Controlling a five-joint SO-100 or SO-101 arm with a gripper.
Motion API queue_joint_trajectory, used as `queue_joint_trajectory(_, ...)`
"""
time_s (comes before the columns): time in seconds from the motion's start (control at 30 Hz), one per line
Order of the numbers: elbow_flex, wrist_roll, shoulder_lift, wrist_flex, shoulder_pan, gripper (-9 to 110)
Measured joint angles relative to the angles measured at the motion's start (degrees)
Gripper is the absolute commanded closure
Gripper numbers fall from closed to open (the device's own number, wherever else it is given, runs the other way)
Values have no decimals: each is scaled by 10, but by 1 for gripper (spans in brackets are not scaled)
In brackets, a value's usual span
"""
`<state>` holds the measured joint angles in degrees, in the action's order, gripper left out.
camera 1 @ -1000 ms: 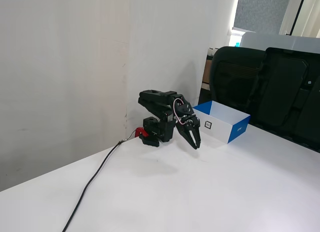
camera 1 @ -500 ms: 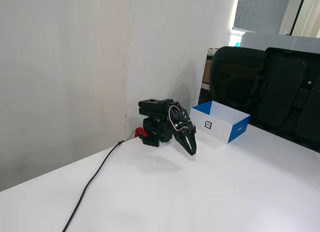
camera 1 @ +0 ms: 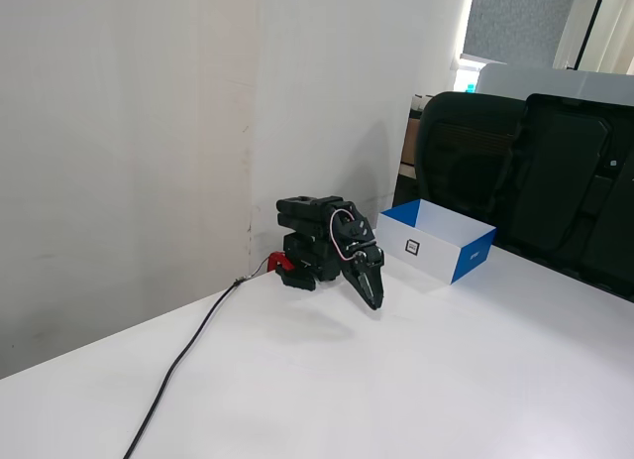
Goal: Grasp the gray block and put it in the box.
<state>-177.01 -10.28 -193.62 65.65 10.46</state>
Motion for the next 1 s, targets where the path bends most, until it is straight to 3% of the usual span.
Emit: queue_joint_trajectory(1.0, 0, 6, 0, 5, -5, 101)
